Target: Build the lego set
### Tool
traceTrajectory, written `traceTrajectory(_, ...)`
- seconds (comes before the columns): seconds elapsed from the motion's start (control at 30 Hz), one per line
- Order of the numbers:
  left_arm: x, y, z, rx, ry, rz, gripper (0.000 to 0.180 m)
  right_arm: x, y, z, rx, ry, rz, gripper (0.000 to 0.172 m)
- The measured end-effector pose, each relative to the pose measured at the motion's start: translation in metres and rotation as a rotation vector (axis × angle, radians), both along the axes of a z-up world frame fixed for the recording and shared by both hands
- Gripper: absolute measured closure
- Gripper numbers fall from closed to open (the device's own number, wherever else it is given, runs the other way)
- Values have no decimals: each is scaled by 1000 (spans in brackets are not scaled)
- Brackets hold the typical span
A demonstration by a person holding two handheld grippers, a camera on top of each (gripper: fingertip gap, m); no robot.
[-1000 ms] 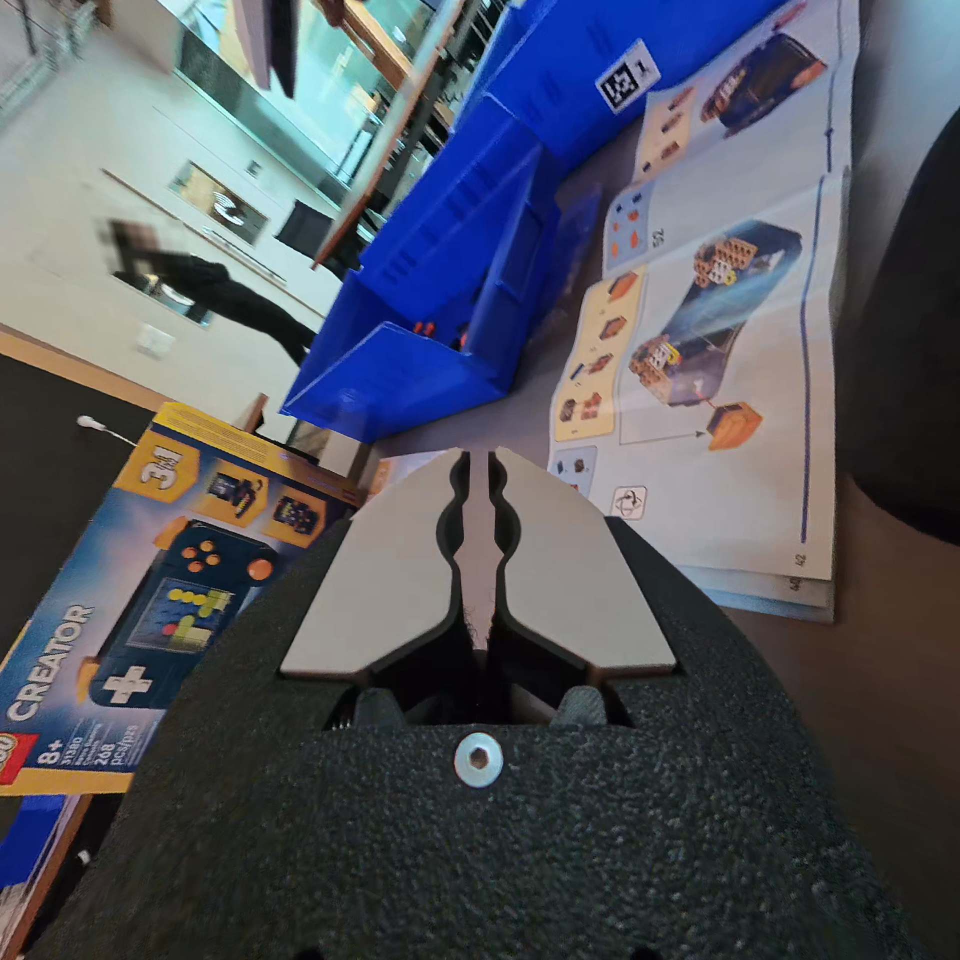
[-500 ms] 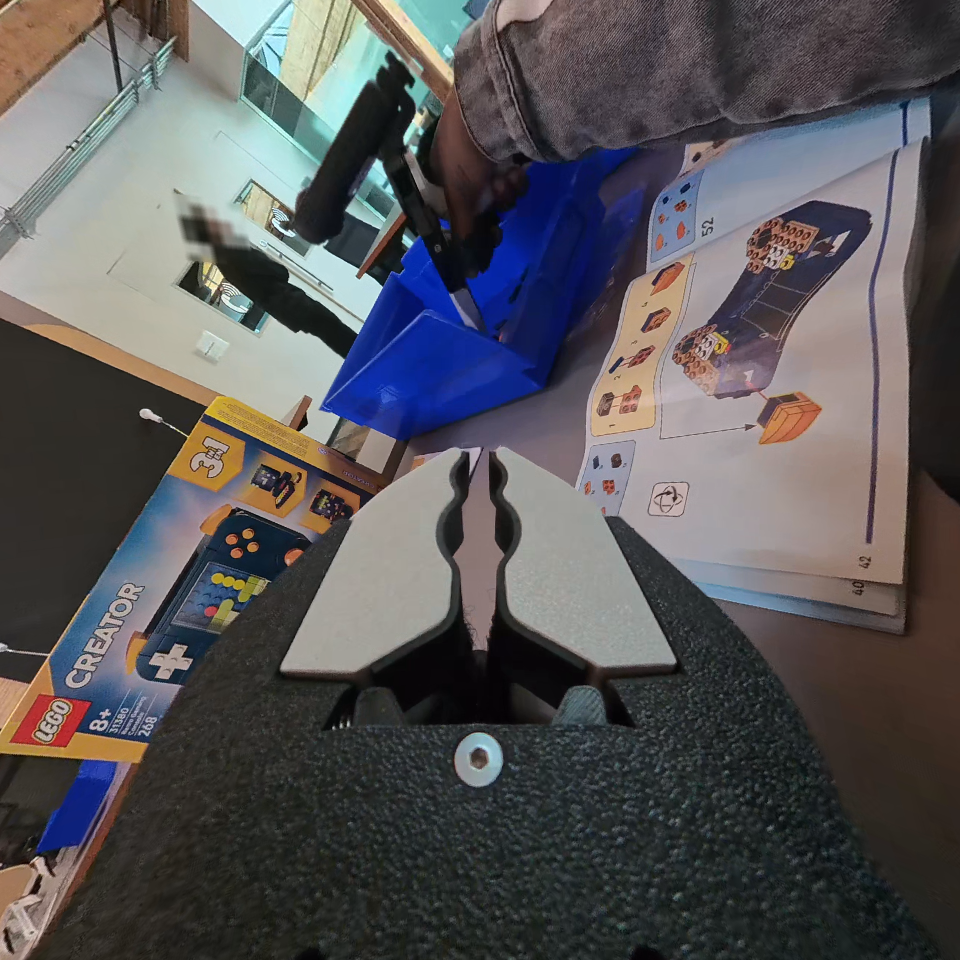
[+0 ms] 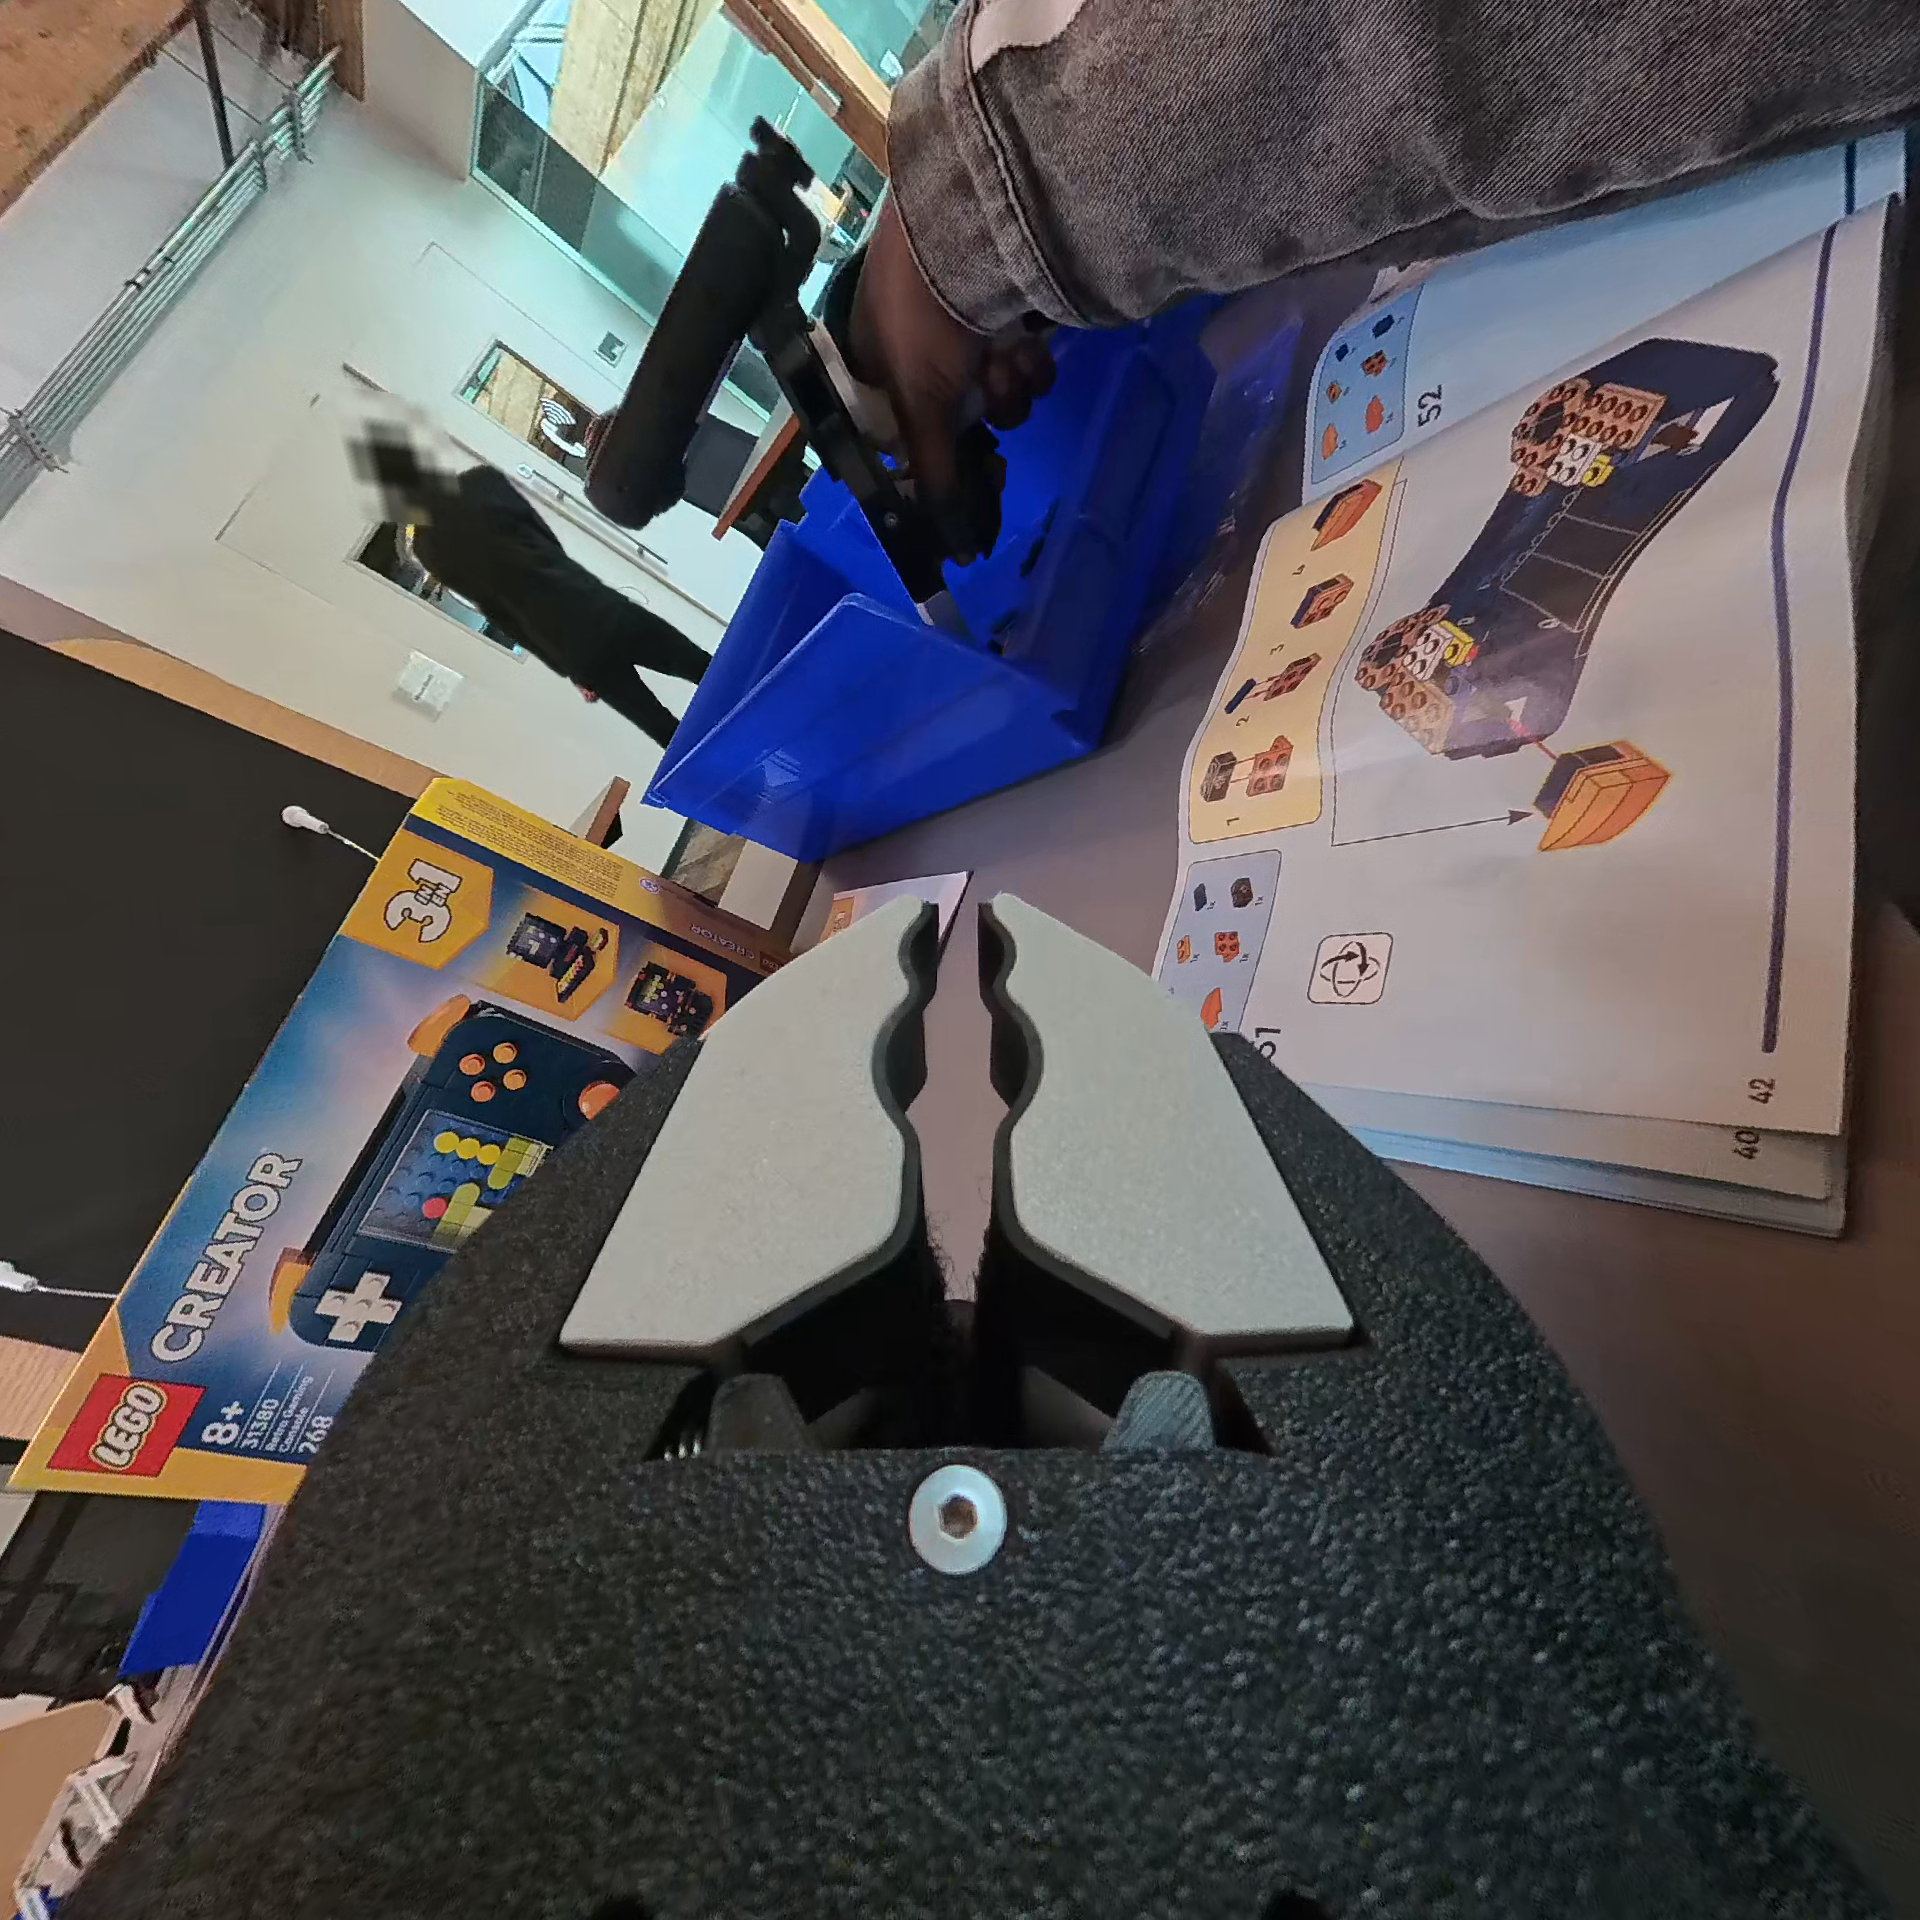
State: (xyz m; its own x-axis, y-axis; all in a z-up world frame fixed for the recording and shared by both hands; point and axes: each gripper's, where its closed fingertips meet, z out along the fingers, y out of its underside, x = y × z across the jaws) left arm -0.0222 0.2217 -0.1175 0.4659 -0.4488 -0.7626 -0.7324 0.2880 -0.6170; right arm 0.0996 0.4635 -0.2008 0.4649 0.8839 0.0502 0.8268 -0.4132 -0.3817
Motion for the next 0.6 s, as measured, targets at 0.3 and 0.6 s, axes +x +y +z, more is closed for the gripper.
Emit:
traceTrajectory(0.3, -3, 1, 4, 19, -12, 14, 174, -9, -2, 22, 40, 137, 57, 161)
traceTrajectory(0.6, -36, 2, 72, 255, -389, 117, 131, -96, -139, 200, -295, 1056, 566, 161)
